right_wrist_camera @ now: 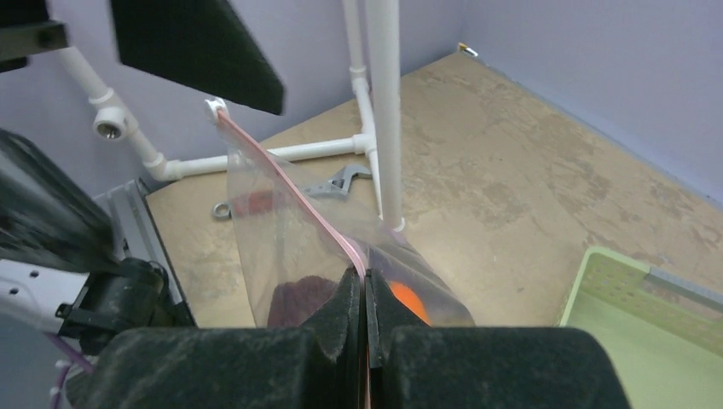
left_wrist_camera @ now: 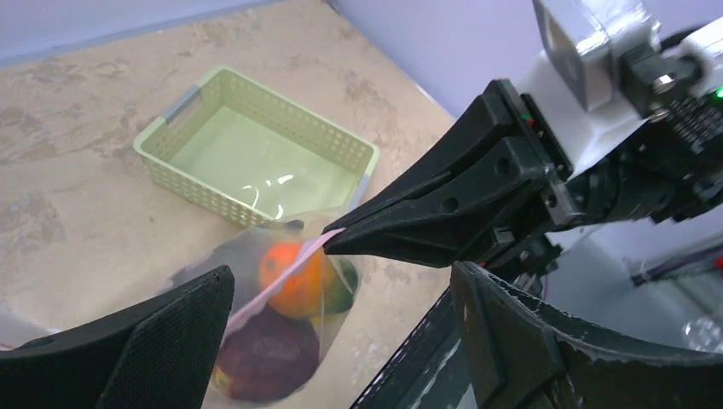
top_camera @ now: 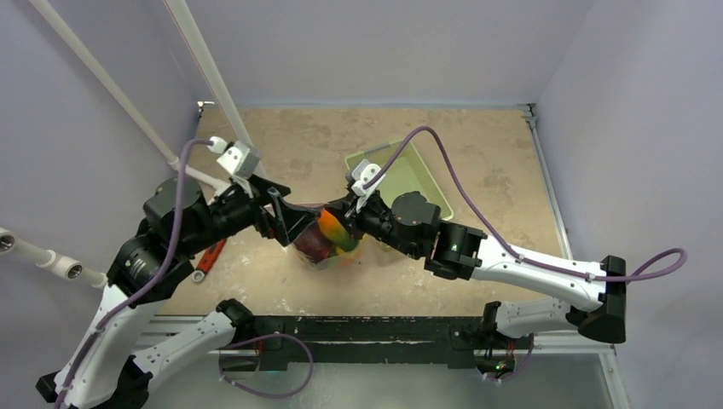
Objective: Place the food in the zip-top bag and seal the zipper
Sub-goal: Place the zipper food storage bag at the center of the board.
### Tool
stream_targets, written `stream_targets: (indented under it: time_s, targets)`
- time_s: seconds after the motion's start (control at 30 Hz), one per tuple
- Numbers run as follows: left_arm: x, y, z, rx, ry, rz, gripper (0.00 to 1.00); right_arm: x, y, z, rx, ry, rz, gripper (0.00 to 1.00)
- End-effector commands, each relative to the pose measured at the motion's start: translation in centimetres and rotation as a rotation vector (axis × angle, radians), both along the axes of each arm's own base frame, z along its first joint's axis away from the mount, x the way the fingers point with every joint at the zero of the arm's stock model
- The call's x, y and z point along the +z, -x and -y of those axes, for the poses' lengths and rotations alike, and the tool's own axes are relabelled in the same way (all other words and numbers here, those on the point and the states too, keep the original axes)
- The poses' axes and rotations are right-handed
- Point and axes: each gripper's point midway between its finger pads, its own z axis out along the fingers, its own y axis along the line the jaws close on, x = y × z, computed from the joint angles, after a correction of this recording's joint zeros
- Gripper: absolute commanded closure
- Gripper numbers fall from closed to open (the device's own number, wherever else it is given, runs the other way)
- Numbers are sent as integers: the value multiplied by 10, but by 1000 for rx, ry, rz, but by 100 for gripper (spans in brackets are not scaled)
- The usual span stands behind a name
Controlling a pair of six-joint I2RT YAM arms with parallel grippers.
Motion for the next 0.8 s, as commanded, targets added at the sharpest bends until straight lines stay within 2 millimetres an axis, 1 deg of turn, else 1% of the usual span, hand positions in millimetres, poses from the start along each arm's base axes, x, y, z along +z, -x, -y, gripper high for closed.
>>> stream_targets:
  time_s: [0.0,0.1,0.2,0.27,0.4,0.47,0.63,0.7,0.77]
  targets:
    - [-12,-2,18,-158,-135,121,4,54,20,-4,125,-102,85,100]
    - [-31,-7,20,-187,-215,114,9,52,27,-2,165,-82,94,100]
    - [-47,-4,24,-249,-261,120,13,52,30,3,170,-75,93,100]
    - [-51,0,25,-272,-272,129,15,51,31,5,174,-68,89,100]
    - [-53,15,25,-327,-276,149,18,52,35,8,193,-68,96,100]
    - [-59,21,27,-356,-285,138,21,52,39,9,207,-71,97,100]
    - [-74,22,32,-370,-318,111,30,59,47,13,243,-91,108,100]
    - [-78,22,33,-369,-330,103,31,62,49,14,254,-98,111,100]
    - [-83,17,34,-353,-349,96,32,58,51,16,257,-81,103,100]
